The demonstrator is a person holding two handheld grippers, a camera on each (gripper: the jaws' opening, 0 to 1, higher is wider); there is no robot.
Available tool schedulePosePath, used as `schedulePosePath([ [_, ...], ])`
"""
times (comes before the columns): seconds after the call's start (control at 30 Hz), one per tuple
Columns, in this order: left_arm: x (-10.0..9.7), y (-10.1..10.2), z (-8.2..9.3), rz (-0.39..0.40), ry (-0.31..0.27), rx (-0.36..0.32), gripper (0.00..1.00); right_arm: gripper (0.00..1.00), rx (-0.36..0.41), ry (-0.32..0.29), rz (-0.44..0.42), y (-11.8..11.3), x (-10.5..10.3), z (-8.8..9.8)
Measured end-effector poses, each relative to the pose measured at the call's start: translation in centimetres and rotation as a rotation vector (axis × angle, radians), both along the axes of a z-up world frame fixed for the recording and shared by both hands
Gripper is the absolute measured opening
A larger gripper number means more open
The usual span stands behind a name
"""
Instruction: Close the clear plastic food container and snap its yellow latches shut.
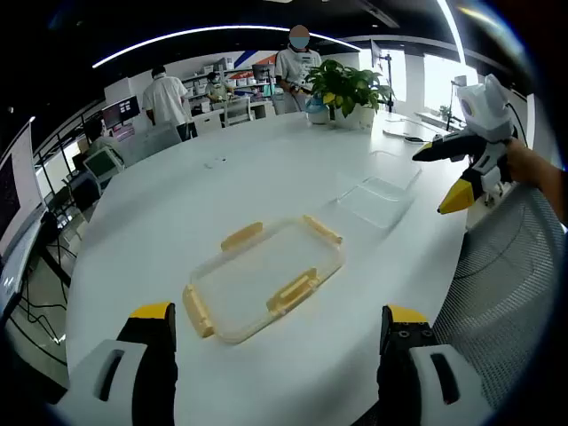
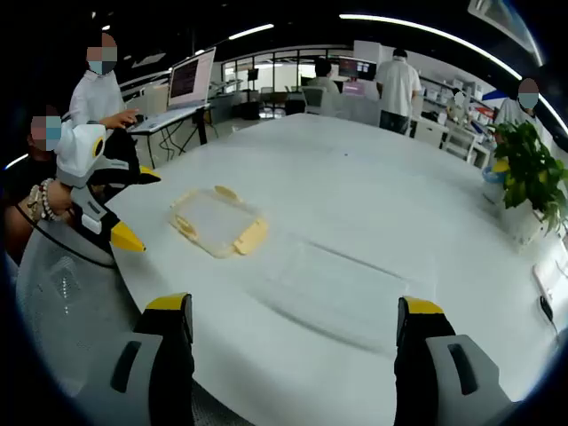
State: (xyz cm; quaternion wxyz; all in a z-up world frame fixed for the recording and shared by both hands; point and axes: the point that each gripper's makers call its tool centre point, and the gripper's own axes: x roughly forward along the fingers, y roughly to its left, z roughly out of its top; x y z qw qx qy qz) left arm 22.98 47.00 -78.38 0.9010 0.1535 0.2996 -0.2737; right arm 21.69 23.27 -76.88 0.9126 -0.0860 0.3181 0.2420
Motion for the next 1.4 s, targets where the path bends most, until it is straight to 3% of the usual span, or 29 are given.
schedulePosePath([
  [1.4, -0.1, -0.07, -0.08, -0.001, 0.005, 0.008, 0.93, 0.93, -0.004, 0.006, 0.004, 0.0, -0.07, -0.1],
])
